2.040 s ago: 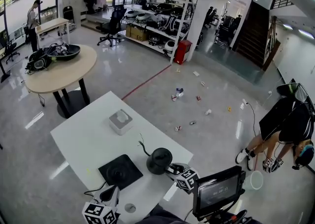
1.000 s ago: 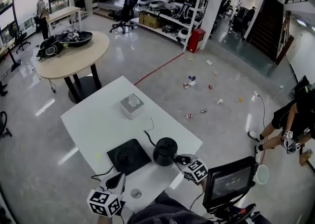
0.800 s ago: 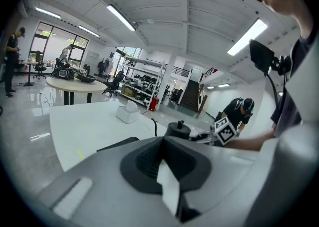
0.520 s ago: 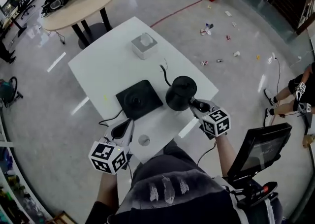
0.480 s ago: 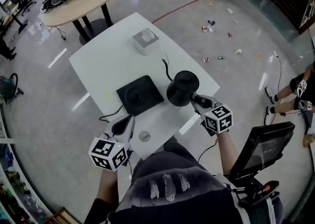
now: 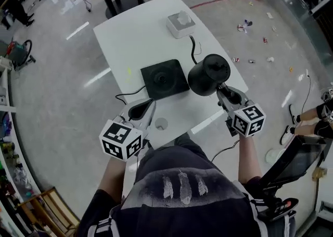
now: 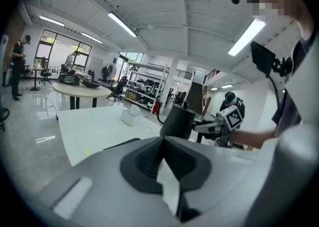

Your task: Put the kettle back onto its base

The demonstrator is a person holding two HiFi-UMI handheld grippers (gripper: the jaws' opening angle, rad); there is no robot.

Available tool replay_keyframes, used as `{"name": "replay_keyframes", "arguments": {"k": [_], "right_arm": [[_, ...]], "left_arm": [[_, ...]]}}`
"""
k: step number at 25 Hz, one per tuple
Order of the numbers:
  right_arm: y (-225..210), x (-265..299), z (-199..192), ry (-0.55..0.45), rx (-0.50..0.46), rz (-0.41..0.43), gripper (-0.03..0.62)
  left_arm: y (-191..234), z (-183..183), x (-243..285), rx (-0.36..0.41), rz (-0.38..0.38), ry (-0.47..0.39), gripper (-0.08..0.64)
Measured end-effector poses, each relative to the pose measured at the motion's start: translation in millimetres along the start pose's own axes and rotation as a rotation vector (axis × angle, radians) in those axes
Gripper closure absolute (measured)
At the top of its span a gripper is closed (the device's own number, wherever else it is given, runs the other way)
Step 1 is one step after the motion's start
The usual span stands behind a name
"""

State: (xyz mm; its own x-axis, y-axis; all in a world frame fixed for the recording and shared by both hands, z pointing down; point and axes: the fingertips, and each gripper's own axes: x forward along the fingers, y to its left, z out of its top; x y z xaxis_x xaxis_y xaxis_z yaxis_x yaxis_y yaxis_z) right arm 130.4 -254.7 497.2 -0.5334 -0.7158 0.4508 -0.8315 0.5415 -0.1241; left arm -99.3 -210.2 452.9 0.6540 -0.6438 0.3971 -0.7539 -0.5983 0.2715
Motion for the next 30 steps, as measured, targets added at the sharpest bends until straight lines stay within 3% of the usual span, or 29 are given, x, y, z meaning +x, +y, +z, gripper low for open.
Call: {"name": "replay_keyframes", "arguments": {"k": [15,22,30], "right_arm": [[64,74,32,0.018,-0.103,0.193,0.529],[70,128,12,0.055,-0.123,0.26,0.529],[99,144,12,0.093,-0.19,0.316,0.529]], "left_arm": [[39,-16,-80,-0.103,0.224,-0.069,0.56],[66,-33,-93,-0.145,0.336,-0.082,0.56],[69,-34,-128,-0.192,0.417,-0.084,0.56]]}}
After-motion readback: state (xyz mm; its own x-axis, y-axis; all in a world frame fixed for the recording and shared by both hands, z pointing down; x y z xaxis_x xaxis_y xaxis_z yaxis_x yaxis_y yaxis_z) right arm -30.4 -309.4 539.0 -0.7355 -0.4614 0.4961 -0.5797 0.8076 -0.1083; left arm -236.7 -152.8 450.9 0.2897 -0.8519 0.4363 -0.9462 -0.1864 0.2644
